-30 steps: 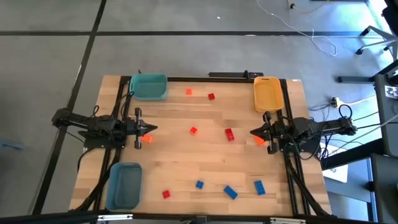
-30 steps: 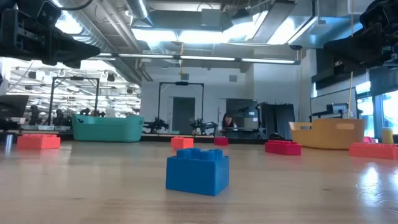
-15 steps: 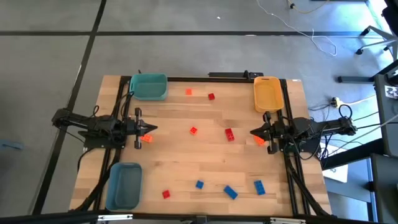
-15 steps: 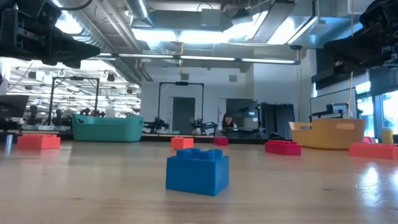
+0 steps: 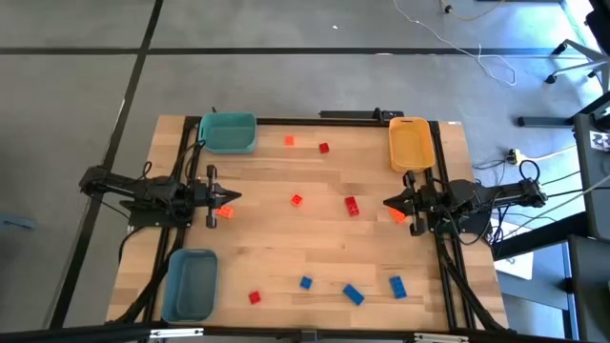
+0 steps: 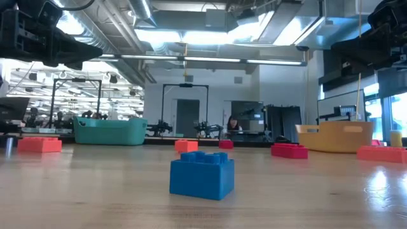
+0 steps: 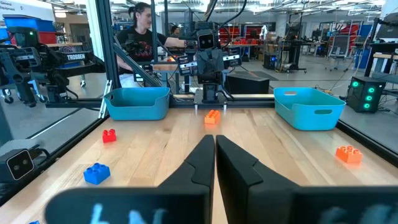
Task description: Sort & place blocks by color
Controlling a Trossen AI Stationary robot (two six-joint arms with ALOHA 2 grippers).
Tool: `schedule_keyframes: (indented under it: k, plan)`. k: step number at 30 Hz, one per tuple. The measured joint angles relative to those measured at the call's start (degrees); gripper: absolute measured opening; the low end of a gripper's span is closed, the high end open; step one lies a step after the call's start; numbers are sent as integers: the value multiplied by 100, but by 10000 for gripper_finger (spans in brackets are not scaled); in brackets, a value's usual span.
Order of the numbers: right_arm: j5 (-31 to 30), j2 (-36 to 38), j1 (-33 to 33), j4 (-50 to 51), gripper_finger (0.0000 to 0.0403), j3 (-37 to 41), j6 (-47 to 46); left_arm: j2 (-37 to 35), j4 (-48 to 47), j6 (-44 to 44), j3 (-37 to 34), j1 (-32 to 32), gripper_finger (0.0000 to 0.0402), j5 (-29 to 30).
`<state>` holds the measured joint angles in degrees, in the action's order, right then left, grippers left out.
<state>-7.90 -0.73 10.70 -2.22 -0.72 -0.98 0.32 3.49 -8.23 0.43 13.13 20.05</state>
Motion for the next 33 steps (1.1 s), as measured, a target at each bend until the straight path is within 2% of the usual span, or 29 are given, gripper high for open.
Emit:
schedule_keyframes:
  k: [8,11,14,22,25,33]
  plan:
    - [80,0,-2,-117,19,1,-325,0,0,2,2,0,0,1]
    - [550,2,0,-670,19,-11,-104,1,-2,3,1,2,0,0]
    - [1193,-2,0,-714,19,-380,260,1,-2,5,2,1,0,1]
    - [1168,-355,0,1652,19,-2119,416,2,-2,9,2,2,0,0]
    - [959,-629,0,2197,19,-2612,105,1,-2,7,1,1,0,2]
    - [951,-1591,-2,3677,19,-3814,-607,0,-2,7,2,2,0,0]
